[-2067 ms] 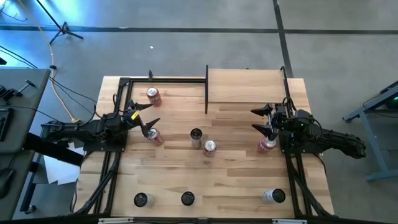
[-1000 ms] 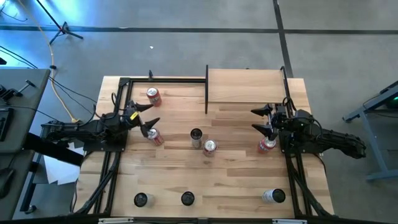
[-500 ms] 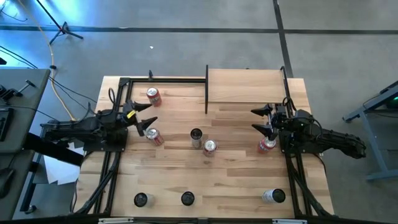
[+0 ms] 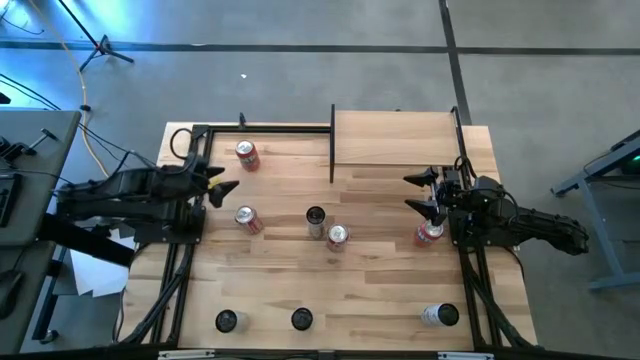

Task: Place canned beverage on shelf
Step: Move the left red soda can to the middle of the table

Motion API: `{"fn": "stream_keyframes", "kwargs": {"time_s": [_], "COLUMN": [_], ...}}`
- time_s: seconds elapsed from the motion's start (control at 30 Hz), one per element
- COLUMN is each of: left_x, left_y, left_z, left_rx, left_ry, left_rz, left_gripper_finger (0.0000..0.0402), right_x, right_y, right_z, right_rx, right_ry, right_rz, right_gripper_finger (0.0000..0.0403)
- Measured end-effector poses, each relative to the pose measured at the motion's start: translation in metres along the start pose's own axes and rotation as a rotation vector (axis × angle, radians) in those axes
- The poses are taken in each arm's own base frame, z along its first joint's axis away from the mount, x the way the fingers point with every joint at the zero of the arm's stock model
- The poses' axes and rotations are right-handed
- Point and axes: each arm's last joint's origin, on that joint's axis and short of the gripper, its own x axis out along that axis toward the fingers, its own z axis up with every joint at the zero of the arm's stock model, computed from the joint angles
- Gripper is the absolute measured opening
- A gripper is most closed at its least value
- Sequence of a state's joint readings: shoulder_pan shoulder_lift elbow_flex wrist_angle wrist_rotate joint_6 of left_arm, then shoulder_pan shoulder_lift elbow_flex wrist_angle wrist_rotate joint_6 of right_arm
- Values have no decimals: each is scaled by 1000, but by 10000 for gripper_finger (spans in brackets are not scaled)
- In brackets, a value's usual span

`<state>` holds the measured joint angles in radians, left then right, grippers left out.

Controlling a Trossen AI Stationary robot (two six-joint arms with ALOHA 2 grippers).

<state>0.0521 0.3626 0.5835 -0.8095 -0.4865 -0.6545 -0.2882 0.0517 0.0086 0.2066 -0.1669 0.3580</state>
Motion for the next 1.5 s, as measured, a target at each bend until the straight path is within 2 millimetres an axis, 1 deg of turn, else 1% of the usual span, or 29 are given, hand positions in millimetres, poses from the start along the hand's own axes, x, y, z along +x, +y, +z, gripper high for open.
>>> {"fn": "stream_keyframes", "kwargs": {"time_s": [0.17,0.23,0.5,0.67,0.73,0.8,1.0,1.13,1.23,1.37,1.5], "left_x": [0,0,0,3,4,6,14,31,52,84,104], "left_y": [0,2,6,6,4,1,-16,-24,-27,-26,-25], "left_z": [2,1,-6,-4,0,9,51,68,74,76,82], "left_rx": [-22,-20,-168,-188,-185,-160,-19,62,93,36,-38], "left_ry": [-38,-26,39,94,138,175,253,361,424,482,544], "left_rz": [56,68,104,127,140,157,168,149,99,108,180], "left_gripper_finger": [351,351,351,351,352,352,352,352,352,352,352], "right_x": [0,0,0,0,0,0,0,0,0,0,0], "right_y": [0,0,0,0,0,0,0,0,0,0,0], "right_z": [0,0,0,0,0,0,0,0,0,-1,-1], "right_rx": [0,1,1,1,1,1,1,1,1,1,2], "right_ry": [0,2,3,4,4,4,5,5,5,6,7], "right_rz": [0,-1,-2,-1,-2,-2,-2,-2,-2,-2,-3], "right_gripper_finger": [399,399,399,399,399,399,399,399,399,399,399]}}
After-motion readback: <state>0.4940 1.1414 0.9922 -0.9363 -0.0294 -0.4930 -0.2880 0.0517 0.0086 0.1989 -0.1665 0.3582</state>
